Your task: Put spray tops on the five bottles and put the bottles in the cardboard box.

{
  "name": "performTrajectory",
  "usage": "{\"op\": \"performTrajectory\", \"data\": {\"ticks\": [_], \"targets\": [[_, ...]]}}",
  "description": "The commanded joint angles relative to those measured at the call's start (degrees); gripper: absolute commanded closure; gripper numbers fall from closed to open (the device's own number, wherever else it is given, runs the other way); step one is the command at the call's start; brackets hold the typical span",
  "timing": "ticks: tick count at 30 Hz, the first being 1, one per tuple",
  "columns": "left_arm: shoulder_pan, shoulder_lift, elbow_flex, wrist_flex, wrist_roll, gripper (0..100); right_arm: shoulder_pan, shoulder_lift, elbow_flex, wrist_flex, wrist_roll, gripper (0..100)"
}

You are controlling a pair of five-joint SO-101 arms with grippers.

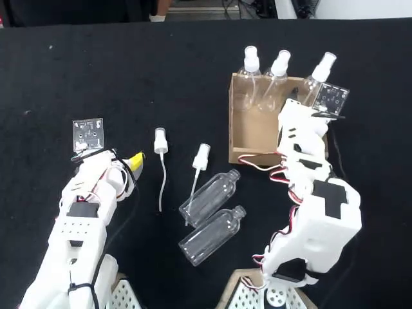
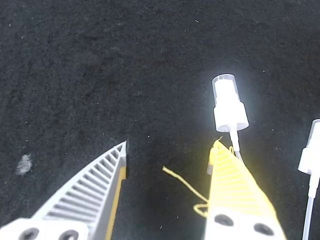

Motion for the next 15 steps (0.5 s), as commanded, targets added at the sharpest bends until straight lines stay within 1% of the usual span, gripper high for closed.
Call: {"op": "performTrajectory", "data": {"ticks": [1, 8, 13, 15], "targets": [[0.6, -0.7, -0.6, -1.1, -0.4, 74, 0.8, -4.4, 0.1, -1.1, -0.3, 77.9], [0.6, -0.6, -0.7, -1.1, -0.4, 74, 0.7, -6.2, 0.2, -0.1, -0.3, 77.9], [0.6, -0.5, -0.7, -1.1, -0.4, 74, 0.6, -11.6, -0.1, 10.5, -0.5, 77.6], [0.6, -0.5, -0.7, -1.1, -0.4, 74, 0.3, -13.0, 0.0, 12.4, -0.5, 77.6]]}}
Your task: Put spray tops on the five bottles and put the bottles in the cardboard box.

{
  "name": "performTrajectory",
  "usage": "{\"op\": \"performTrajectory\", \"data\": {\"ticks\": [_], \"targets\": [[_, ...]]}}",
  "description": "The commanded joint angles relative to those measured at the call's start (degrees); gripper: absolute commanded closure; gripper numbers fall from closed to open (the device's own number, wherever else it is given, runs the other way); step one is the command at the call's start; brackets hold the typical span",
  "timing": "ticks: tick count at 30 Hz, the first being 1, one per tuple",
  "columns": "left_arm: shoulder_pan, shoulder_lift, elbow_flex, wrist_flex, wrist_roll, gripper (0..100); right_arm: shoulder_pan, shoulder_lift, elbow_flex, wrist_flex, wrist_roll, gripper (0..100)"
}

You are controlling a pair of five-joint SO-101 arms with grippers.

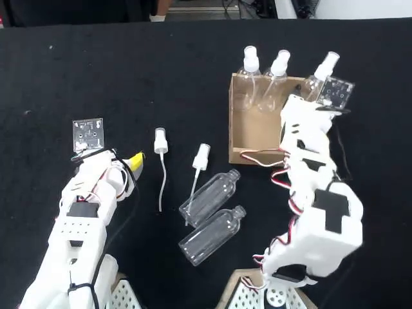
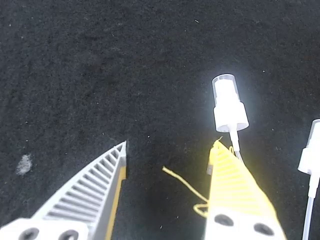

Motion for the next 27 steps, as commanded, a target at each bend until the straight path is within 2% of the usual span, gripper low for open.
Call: {"op": "performTrajectory", "data": {"ticks": [1, 12, 27], "targets": [[0.6, -0.5, -0.7, -1.1, -0.4, 74, 0.1, -5.8, 0.0, 3.3, -0.4, 77.6], [0.6, -0.7, -0.6, -1.1, -0.4, 74, -0.2, -7.3, 2.0, 3.9, -0.2, 77.9], [0.7, -0.6, -0.6, -1.1, -0.4, 74, -0.4, -20.9, 12.4, 3.9, -0.2, 77.9]]}}
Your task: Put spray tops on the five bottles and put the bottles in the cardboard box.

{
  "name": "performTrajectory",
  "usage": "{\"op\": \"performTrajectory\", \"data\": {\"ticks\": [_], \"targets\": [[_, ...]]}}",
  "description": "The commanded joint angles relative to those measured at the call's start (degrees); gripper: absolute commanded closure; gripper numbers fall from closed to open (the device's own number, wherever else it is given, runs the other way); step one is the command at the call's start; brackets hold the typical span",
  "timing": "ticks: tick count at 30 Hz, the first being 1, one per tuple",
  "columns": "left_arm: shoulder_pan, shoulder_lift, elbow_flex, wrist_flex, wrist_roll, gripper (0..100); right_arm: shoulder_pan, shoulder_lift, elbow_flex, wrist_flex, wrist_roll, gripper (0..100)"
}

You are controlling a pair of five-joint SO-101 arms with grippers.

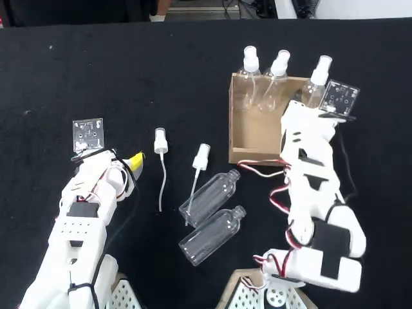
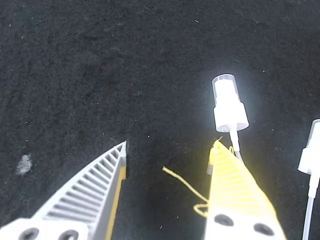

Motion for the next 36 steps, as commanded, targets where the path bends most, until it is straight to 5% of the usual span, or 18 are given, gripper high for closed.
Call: {"op": "performTrajectory", "data": {"ticks": [1, 5, 15, 19, 21, 36], "targets": [[0.7, -0.6, -0.6, -1.1, -0.4, 74, -0.3, -5.2, 1.0, 0.3, -0.2, 77.9], [0.7, -0.7, -0.6, -1.1, -0.4, 74, -0.3, -8.6, 2.9, 4.6, -0.2, 77.9], [0.7, -0.7, -0.6, -1.1, -0.4, 74, 6.4, -28.9, 1.7, 37.9, -0.1, 78.0], [0.7, -0.6, -0.7, -1.1, -0.4, 74, 9.2, -35.6, 0.2, 46.0, -0.1, 89.9], [0.7, -0.7, -0.7, -1.1, -0.4, 74, 10.2, -36.0, -1.1, 46.8, 0.6, 99.5], [0.7, -0.8, -0.6, -1.1, -0.4, 74, 10.1, -16.1, -11.0, 42.0, 7.5, 98.8]]}}
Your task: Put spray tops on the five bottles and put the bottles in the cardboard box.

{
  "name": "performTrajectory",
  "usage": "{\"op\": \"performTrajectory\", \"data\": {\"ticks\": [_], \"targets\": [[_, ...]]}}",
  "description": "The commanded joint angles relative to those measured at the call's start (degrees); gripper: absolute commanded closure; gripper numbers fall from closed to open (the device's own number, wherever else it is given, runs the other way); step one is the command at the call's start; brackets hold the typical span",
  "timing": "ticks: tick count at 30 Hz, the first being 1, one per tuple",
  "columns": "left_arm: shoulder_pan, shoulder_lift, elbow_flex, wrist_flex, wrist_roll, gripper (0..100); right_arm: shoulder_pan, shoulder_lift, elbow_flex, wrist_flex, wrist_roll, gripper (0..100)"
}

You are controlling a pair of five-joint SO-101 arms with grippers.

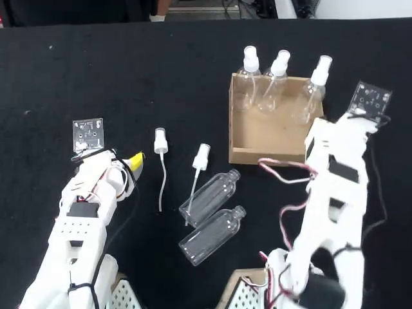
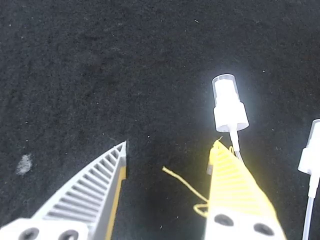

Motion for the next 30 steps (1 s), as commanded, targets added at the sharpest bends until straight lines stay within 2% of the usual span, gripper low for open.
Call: {"op": "performTrajectory", "data": {"ticks": [1, 5, 9, 15, 20, 24, 30], "targets": [[0.7, -0.7, -0.6, -1.1, -0.4, 74, 0.9, 4.9, -7.4, 0.0, 0.3, 98.8], [0.7, -0.6, -0.5, -1.1, -0.4, 74, 2.2, 4.7, -8.0, 1.1, 0.6, 98.7], [0.7, -0.6, -0.5, -1.1, -0.4, 74, 2.9, 0.0, -7.7, 10.9, 0.7, 98.7], [0.5, -0.4, -0.4, -1.1, -0.4, 74, -1.7, -2.0, -7.4, 14.5, 0.7, 98.7], [0.2, -0.8, 0.7, -1.1, -0.4, 74, -2.4, -2.0, -1.5, 4.9, 0.8, 98.7], [0.1, -0.9, 0.7, -1.1, -0.4, 74, -6.3, -2.1, 5.0, -3.7, 0.8, 98.7], [0.1, -0.5, 0.7, -1.1, 0.0, 74, -8.2, -2.1, 7.8, -9.4, 0.8, 98.7]]}}
